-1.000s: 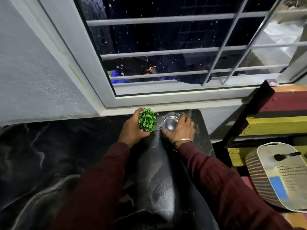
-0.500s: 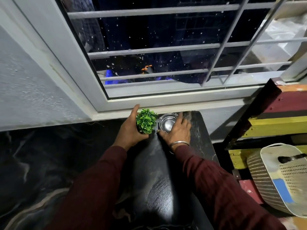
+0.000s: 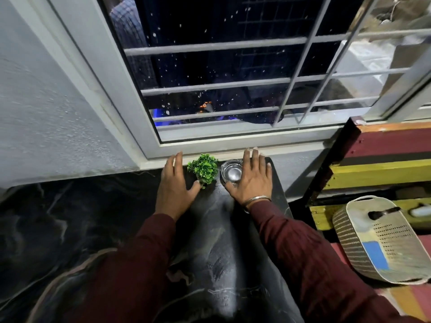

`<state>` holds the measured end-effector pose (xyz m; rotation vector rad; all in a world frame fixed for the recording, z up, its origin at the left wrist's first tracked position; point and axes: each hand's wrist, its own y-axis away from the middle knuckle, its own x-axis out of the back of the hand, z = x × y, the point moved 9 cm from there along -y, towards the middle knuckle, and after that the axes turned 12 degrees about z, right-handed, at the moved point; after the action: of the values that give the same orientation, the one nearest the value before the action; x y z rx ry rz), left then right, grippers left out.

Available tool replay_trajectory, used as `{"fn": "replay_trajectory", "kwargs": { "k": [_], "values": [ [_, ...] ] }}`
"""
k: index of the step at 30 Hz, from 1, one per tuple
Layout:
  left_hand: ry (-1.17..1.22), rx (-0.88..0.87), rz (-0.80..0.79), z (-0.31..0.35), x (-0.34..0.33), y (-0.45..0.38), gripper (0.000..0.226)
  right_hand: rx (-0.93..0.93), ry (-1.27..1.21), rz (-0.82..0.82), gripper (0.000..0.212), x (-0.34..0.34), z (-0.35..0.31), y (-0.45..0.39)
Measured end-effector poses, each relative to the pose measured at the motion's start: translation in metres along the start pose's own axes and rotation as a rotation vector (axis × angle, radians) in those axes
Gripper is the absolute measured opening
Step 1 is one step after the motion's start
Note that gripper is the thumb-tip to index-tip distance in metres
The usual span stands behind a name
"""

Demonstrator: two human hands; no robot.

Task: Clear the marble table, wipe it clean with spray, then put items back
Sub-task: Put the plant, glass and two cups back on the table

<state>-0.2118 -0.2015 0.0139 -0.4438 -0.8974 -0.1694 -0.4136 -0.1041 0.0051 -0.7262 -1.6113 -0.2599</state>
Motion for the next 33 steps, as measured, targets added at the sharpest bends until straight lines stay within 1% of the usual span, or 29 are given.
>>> {"fn": "replay_trajectory", "kwargs": {
  "k": [4, 10, 17, 22, 26, 33],
  "values": [
    [-0.097, -0.116, -0.002, 0.036, 0.033, 0.009, 0.091, 0.060, 0.076, 0.028, 0.108, 0.044, 0.007, 0.009],
    [-0.131, -0.211, -0.007, 0.102, 0.067, 0.017, 0.095, 0.014, 0.106, 0.100, 0.105, 0.113, 0.038, 0.031],
    [-0.084, -0.312, -0.055, 0.192, 0.067, 0.055, 0.092, -0.039, 0.165, 0.197, 0.107, 0.178, 0.104, 0.065],
    [-0.064, -0.452, -0.073, 0.280, 0.042, 0.095, 0.095, -0.100, 0.191, 0.250, 0.111, 0.217, 0.190, 0.094],
    [-0.053, -0.539, -0.103, 0.363, 0.000, 0.140, 0.095, -0.179, 0.212, 0.260, 0.111, 0.243, 0.289, 0.131],
    [0.024, -0.580, -0.193, 0.508, -0.090, 0.235, 0.090, -0.280, 0.219, 0.222, 0.106, 0.279, 0.475, 0.197]
  ]
}}
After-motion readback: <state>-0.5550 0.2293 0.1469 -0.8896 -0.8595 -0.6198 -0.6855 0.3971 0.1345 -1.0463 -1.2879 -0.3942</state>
